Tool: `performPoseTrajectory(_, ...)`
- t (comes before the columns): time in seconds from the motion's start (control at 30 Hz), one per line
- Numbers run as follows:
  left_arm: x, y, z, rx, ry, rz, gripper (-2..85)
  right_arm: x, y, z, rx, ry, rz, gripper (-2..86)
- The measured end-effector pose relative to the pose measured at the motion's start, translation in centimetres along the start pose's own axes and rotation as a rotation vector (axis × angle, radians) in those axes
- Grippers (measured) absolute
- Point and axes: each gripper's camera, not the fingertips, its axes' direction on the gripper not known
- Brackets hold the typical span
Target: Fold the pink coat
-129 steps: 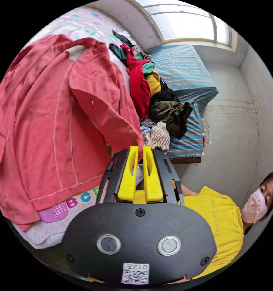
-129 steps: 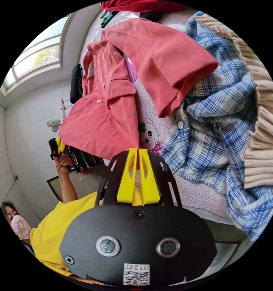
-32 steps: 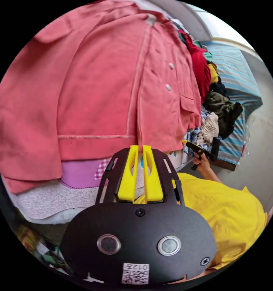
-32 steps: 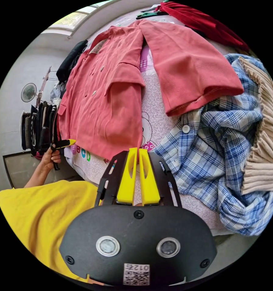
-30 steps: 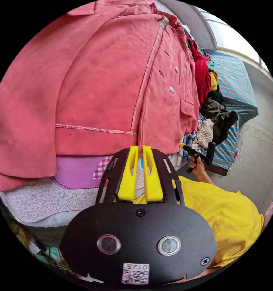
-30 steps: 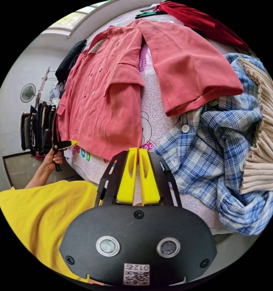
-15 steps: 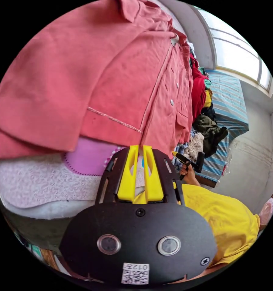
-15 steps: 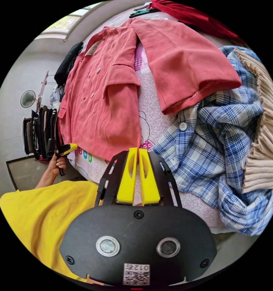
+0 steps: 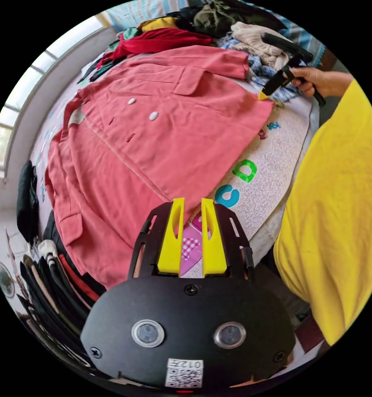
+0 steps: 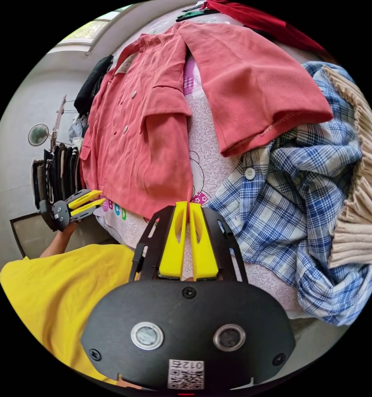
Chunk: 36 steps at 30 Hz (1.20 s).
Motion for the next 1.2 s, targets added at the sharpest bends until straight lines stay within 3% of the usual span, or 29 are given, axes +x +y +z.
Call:
performPoseTrajectory(0.23, 2.1, -1.7, 1.6, -0.101, -0.073, 0.23, 2.8, 0.5, -0.9, 0.5, -0.005, -0.038, 0.027, 0.4)
performPoseTrajectory(0.43, -0.6, -1.7, 1.8, -0.149, 0.12, -0.049, 3.0, -0.4, -2.2, 1.3, -0.086, 0.011, -0.028, 0.6)
performPoseTrajectory(0.6, -3.2, 3.0, -0.2, 0.011, 0.195, -0.313, 6.0, -0.7, -3.0, 2.3, -0.132, 0.004, -0.049, 1.1)
performPoseTrajectory(0.67, -5.7, 7.5, -1.2, 0.029, 0.084, -0.581, 8.1, -1.0, -2.8, 2.2, -0.129, 0.049, -0.061, 1.0)
performPoseTrajectory(0.73, -6.7, 9.9, -0.9, -0.038, -0.027, -0.679, 9.5, -1.4, -2.4, 1.8, -0.102, 0.097, -0.064, 0.9)
performPoseTrajectory(1.03, -9.9, 13.0, 5.2, -0.236, -0.145, -0.74, 5.6, -6.0, -3.8, 1.4, 0.003, 0.173, -0.123, 0.4)
performPoseTrajectory(1.2, -12.6, 18.3, 5.4, -0.175, -0.023, -0.799, 0.7, -10.3, -5.0, 2.6, 0.047, 0.166, -0.214, 0.1)
